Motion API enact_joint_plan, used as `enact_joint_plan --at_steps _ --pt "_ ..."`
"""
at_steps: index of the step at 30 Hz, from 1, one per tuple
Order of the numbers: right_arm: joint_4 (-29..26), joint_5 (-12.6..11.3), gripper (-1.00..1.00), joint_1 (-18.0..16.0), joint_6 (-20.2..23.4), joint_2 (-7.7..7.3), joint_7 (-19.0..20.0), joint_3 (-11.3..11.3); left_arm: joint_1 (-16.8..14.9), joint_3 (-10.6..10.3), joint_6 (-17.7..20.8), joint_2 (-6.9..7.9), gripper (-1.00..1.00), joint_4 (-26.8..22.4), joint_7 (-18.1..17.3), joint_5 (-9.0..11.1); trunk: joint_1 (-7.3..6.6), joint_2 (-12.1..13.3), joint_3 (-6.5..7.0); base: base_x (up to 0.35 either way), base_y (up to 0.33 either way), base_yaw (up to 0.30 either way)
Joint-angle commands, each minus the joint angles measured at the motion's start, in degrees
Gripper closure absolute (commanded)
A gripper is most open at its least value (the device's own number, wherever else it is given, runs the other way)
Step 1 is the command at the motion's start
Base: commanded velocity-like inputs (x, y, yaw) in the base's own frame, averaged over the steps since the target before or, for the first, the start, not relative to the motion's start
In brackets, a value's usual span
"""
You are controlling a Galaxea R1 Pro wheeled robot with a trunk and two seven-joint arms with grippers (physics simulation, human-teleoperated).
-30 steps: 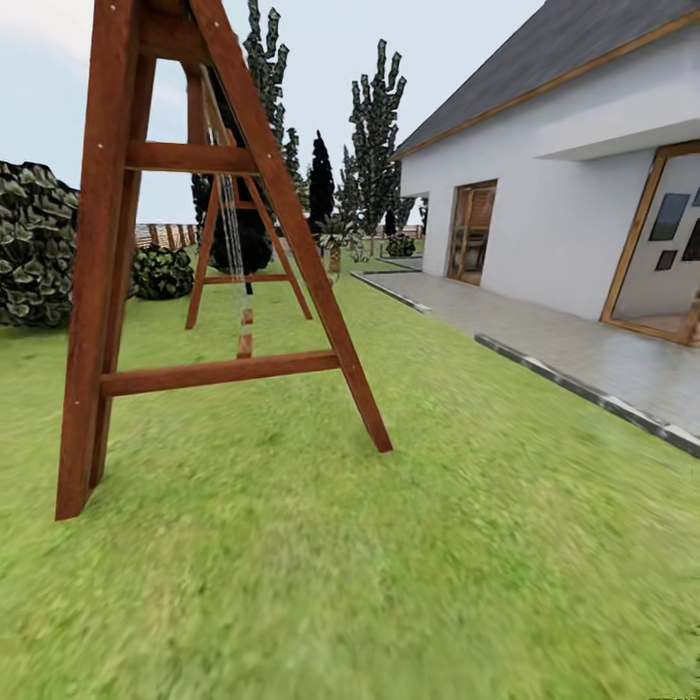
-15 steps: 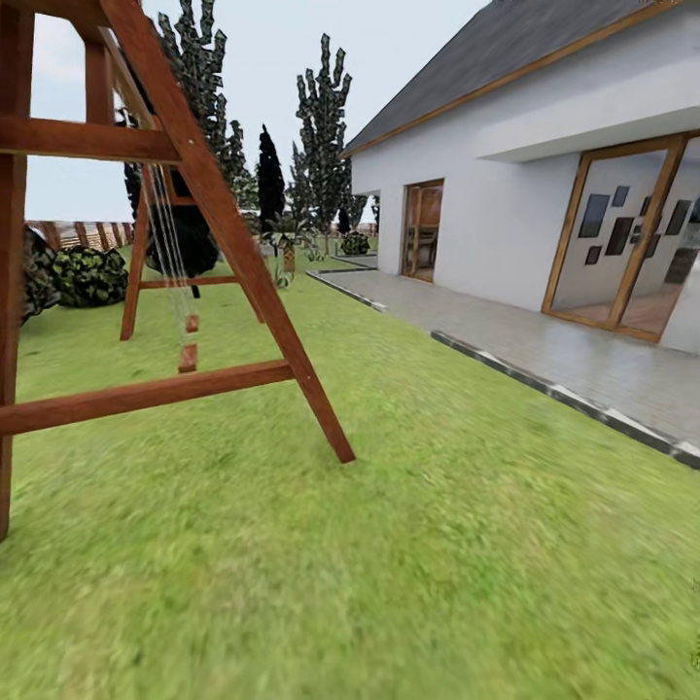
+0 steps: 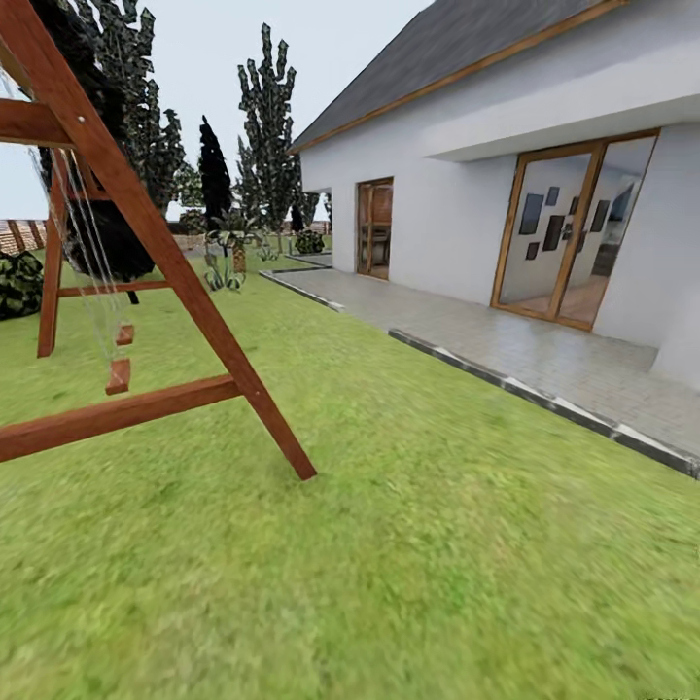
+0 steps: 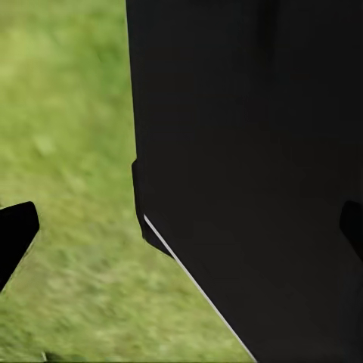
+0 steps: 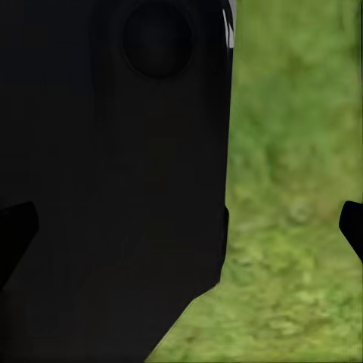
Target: Take the three Easter eggs out of the wicker basket on the lawn in the garden, then place them on the lawn next to a single tree (choose any tree) so that all three eggs are next to the same tree and none are left in the basket.
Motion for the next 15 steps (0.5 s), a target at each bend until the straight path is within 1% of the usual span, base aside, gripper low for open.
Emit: enact_joint_plan --at_steps 1,15 --pt "0.0 0.0 -1.0 0.0 0.0 0.0 0.0 0.0 0.1 0.0 0.0 0.0 -1.0 -0.1 0.0 0.0 0.04 0.0 -0.05 0.338 0.0 -0.29" --pt "0.0 0.0 -1.0 0.0 0.0 -0.05 0.0 0.0 0.0 0.0 0.0 0.0 -1.0 -0.1 0.0 0.0 0.04 0.0 -0.35 0.338 0.0 -0.29"
